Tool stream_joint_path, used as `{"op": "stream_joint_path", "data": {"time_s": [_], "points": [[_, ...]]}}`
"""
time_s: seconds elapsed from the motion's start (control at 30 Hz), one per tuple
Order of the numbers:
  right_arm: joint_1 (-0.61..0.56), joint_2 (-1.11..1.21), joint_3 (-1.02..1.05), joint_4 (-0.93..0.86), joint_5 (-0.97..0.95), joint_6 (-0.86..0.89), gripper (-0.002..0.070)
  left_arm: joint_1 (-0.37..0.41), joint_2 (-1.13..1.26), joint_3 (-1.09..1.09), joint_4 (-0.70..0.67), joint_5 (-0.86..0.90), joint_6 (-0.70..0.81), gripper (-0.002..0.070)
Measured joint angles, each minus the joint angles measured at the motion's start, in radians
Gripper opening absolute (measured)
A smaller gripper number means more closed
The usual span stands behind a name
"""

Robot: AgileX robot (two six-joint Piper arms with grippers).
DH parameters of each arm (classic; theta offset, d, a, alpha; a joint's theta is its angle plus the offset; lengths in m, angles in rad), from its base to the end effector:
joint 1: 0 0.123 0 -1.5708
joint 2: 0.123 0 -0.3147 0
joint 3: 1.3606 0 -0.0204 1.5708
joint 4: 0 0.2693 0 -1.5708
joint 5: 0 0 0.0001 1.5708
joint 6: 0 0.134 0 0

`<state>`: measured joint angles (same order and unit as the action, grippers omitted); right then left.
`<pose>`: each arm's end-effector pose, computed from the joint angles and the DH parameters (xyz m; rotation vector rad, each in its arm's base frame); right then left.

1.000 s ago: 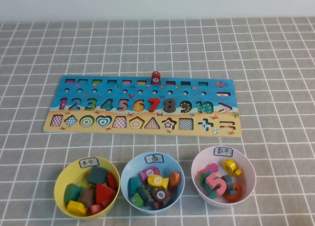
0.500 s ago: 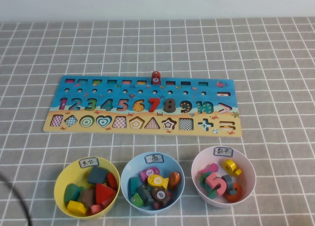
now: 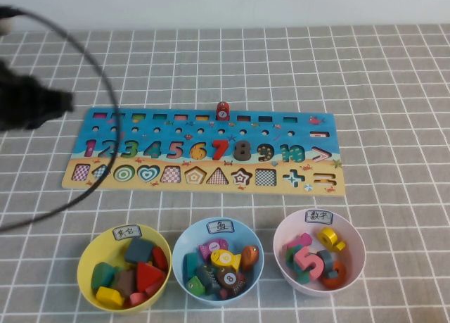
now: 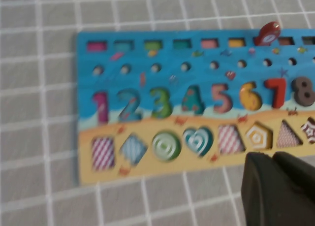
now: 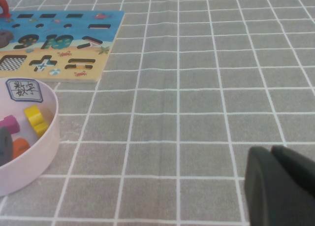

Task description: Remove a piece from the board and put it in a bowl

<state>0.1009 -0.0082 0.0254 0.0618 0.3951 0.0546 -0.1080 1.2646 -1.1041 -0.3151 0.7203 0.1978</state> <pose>0.0808 0.0114 0.1554 -0.0060 1.8986 0.1672 0.3022 -0.0603 0.3418 0.1790 2.3337 -0.3154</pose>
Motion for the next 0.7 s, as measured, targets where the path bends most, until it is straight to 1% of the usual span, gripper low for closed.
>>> {"op": "stream_joint_path", "data": {"time_s": [0.23, 0.53, 0.7], "points": [[0.0, 0.0, 0.0, 0.0, 0.0, 0.0, -0.0017, -0.15, 0.358, -0.33, -0.008, 0.038, 0.041, -0.0005], [0.0, 0.0, 0.0, 0.0, 0.0, 0.0, -0.0017, -0.245, 0.782, -0.8, -0.006, 0.242, 0.031, -0.0005], [0.0, 0.0, 0.0, 0.0, 0.0, 0.0, -0.0017, -0.276, 0.944, -1.019, -0.005, 0.343, -0.009, -0.0005]]}}
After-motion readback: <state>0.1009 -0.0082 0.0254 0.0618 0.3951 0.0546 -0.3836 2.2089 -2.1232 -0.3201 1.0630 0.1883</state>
